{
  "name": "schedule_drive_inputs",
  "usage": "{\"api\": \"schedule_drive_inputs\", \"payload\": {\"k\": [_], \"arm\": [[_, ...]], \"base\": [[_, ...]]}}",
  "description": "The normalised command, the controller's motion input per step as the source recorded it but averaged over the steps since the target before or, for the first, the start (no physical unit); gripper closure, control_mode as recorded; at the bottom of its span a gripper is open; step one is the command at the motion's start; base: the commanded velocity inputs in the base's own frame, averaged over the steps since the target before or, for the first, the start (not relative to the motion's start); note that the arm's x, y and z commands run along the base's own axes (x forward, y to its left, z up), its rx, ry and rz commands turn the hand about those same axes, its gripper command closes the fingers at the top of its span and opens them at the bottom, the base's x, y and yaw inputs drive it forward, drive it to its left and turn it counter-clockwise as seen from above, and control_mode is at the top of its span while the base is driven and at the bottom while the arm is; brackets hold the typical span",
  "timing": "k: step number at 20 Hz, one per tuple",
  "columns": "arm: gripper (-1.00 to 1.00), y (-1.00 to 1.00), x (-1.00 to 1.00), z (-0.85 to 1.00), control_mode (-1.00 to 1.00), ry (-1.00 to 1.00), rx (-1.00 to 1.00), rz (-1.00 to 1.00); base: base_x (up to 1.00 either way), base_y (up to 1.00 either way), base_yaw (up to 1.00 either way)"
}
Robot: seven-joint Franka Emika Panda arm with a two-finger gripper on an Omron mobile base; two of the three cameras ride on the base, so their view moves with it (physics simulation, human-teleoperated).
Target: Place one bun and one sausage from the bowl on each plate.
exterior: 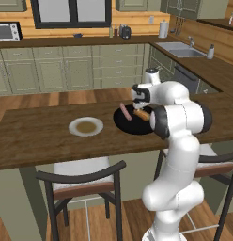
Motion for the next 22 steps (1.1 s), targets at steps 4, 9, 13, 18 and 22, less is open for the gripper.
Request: {"api": "schedule_drive_inputs", "payload": {"k": [4, 9, 13, 18, 22], "arm": [[-1.0, 0.0, 0.4, -0.46, -1.0, 0.0, 0.0, 0.0], [-1.0, -0.14, 0.17, -0.44, -1.0, -0.02, 0.0, 0.0], [-1.0, -0.18, 0.17, -0.42, -1.0, 0.0, -0.01, 0.0], [-1.0, -0.1, 0.3, -0.33, -1.0, 0.0, -0.02, 0.0], [-1.0, -0.02, 0.23, -0.15, -1.0, -0.01, -0.01, 0.0]], "base": [[0.0, 0.0, 0.0], [0.0, 0.0, 0.0], [0.0, 0.0, 0.0], [0.0, 0.0, 0.0], [0.0, 0.0, 0.0]]}}
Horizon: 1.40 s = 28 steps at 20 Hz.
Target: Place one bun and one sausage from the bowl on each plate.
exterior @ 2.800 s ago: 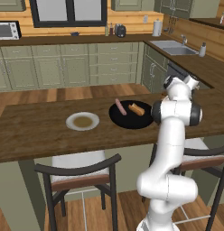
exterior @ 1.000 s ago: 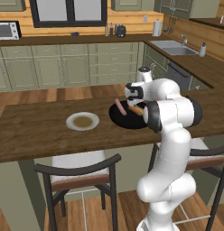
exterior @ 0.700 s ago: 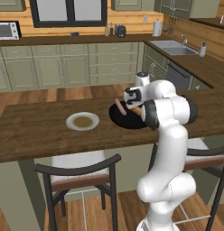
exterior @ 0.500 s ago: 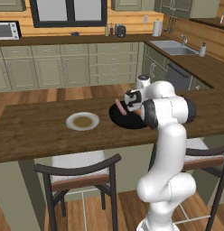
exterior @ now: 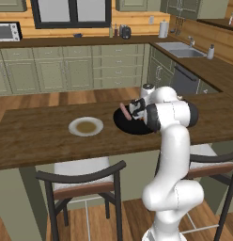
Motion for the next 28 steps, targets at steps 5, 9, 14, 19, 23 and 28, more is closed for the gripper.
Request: {"api": "schedule_drive_inputs", "payload": {"k": [5, 9, 14, 19, 23, 28], "arm": [[-1.0, -0.07, 0.26, -0.05, -1.0, -0.05, -0.02, 0.0], [-1.0, -0.02, 0.25, -0.11, -1.0, -0.11, -0.02, 0.0], [-1.0, -0.05, 0.08, -0.27, -1.0, -0.08, -0.04, 0.0], [-1.0, -0.07, 0.0, -0.38, -1.0, -0.01, -0.05, 0.0], [-1.0, 0.0, 0.0, -0.01, -1.0, -0.04, 0.0, 0.0], [1.0, 0.0, 0.0, 0.0, -1.0, -0.02, 0.0, 0.0]], "base": [[0.0, 0.0, 0.0], [0.0, 0.0, 0.0], [0.0, 0.0, 0.0], [0.0, 0.0, 0.0], [0.0, 0.0, 0.0], [0.0, 0.0, 0.0]]}}
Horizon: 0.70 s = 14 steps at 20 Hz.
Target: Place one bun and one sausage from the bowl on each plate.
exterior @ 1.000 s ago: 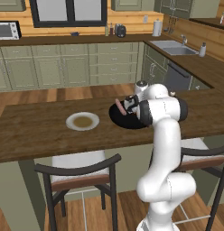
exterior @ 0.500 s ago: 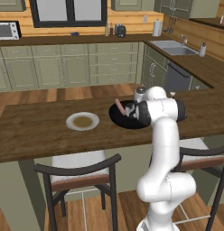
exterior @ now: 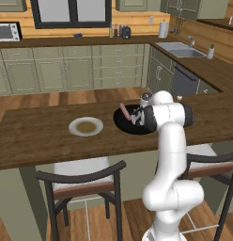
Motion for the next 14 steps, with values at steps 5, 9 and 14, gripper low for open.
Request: {"api": "schedule_drive_inputs", "payload": {"k": [5, 9, 14], "arm": [[1.0, 0.0, 0.0, 0.0, -1.0, 0.0, 0.0, 0.0], [1.0, 0.0, -0.04, 0.24, -1.0, -0.02, 0.0, 0.0], [1.0, 0.39, -0.41, 0.76, -1.0, -0.03, 0.0, -0.03]], "base": [[0.0, 0.0, 0.0], [0.0, 0.0, 0.0], [0.0, 0.0, 0.0]]}}
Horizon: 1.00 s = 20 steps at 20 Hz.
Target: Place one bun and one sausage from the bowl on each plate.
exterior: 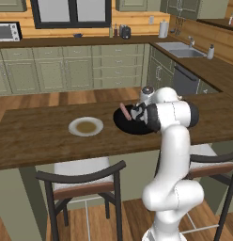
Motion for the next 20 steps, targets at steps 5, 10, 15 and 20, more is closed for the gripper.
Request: {"api": "schedule_drive_inputs", "payload": {"k": [5, 10, 15, 20], "arm": [[1.0, 0.71, -0.88, 0.72, -1.0, -0.07, 0.09, -0.08], [1.0, 0.99, -0.81, 0.61, -1.0, -0.12, 0.19, -0.08], [1.0, 1.0, -0.21, 0.44, -1.0, -0.03, 0.25, -0.01], [1.0, 1.0, 0.12, -0.01, -1.0, 0.0, 0.29, 0.07]], "base": [[0.0, 0.0, 0.0], [0.0, 0.0, 0.0], [0.0, 0.0, 0.0], [0.0, 0.0, 0.0]]}}
